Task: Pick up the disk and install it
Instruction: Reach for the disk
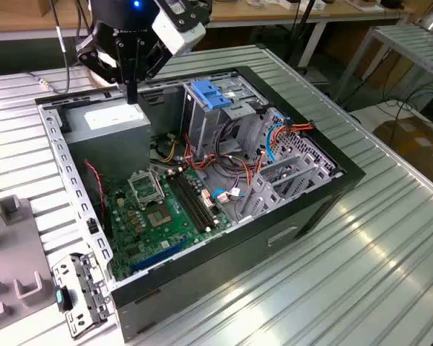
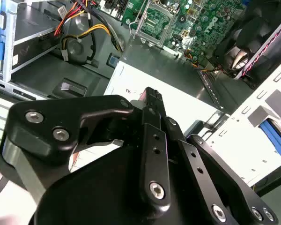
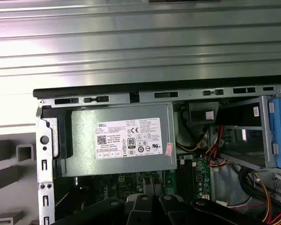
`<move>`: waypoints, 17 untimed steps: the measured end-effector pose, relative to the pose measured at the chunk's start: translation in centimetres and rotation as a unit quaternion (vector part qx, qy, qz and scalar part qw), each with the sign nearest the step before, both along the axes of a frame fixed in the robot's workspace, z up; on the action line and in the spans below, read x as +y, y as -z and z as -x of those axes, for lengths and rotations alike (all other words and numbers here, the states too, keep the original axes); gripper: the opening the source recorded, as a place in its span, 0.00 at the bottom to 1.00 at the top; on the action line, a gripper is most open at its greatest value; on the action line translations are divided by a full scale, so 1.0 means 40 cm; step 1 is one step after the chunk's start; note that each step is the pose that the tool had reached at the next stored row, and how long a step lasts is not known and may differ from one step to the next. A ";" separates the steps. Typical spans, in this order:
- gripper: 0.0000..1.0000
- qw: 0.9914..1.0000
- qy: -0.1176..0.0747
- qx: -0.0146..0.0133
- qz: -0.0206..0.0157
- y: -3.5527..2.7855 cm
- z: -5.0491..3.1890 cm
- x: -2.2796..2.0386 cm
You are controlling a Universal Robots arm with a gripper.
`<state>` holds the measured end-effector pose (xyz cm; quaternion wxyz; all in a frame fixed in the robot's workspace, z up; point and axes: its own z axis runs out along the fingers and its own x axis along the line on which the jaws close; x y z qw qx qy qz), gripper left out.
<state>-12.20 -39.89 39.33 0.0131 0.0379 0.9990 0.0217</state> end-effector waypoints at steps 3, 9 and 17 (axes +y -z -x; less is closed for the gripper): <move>0.11 1.000 0.000 0.000 0.000 0.000 0.005 0.000; 0.11 1.000 0.000 0.000 0.000 0.000 0.015 0.000; 0.11 1.000 0.000 0.000 0.000 0.000 0.025 0.000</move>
